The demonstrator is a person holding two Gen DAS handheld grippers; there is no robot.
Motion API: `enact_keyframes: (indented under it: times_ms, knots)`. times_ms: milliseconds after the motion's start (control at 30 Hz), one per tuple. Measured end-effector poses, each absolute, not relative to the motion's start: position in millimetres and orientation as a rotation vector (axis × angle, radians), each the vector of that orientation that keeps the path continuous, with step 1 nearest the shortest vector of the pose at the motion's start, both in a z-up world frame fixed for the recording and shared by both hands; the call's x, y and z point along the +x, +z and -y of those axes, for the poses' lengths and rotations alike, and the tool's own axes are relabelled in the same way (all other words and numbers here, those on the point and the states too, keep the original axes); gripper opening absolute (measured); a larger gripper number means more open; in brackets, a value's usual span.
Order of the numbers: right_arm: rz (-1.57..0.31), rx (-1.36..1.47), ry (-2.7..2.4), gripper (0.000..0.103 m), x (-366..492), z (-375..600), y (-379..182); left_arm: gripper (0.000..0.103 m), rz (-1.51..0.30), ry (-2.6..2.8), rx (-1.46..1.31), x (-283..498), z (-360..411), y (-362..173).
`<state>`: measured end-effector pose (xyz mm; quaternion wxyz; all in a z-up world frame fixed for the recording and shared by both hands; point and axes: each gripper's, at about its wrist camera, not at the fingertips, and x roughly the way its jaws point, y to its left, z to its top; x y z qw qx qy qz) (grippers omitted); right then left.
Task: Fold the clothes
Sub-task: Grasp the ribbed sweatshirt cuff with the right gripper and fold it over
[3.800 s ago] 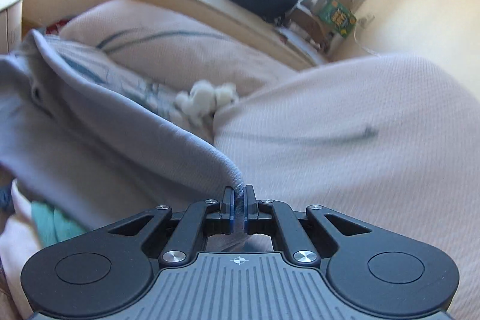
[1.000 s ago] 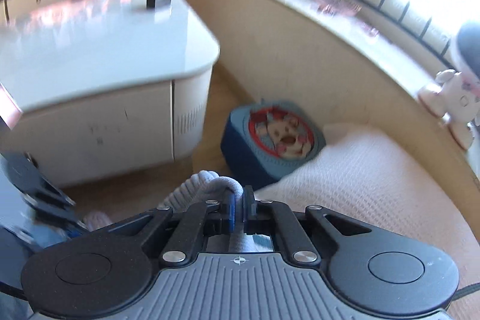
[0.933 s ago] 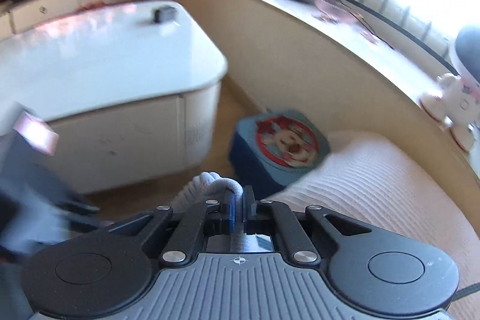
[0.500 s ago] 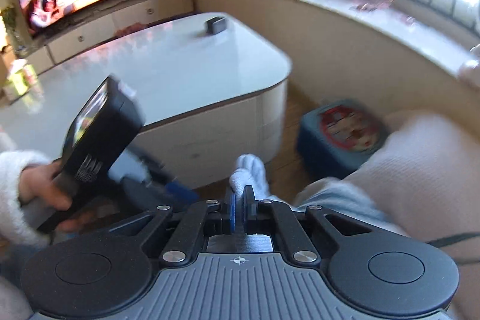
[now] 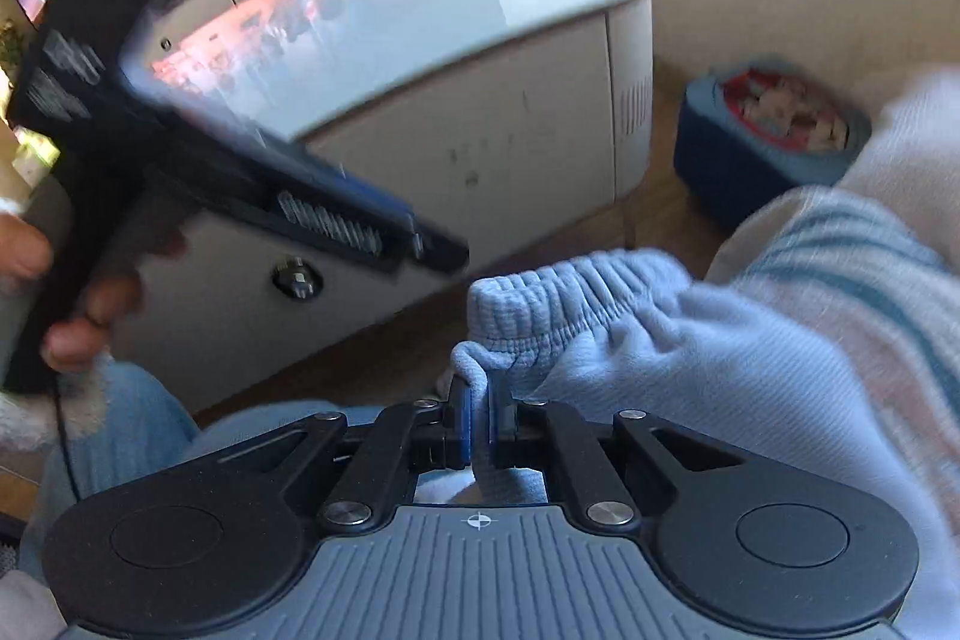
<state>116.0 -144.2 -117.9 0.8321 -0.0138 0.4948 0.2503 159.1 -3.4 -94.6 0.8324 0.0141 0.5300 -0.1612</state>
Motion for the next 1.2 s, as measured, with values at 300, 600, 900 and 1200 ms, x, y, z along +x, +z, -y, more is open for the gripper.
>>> enact_keyframes:
  times_ms: [300, 600, 900, 1200]
  knots:
    - [-1.068, -0.14, 0.468, 0.013, 114.6, 132.6, -154.5, 0.044, -1.131, -0.361, 0.015, 159.7, 9.2, -96.1]
    - [-0.875, -0.186, 0.441, 0.031, 59.2, 144.4, -91.5, 0.047, -1.095, -0.402, 0.016, 145.5, 30.2, -82.6]
    - [-0.895, -0.323, 0.202, 0.034, -44.3, 206.0, -42.8, 0.049, -1.059, -0.448, 0.049, 135.2, 56.0, -69.6]
    - [-0.996, -0.544, 0.08, 0.032, -56.8, 212.0, -104.1, 0.052, -1.05, -0.455, 0.185, 133.9, 97.4, -78.4]
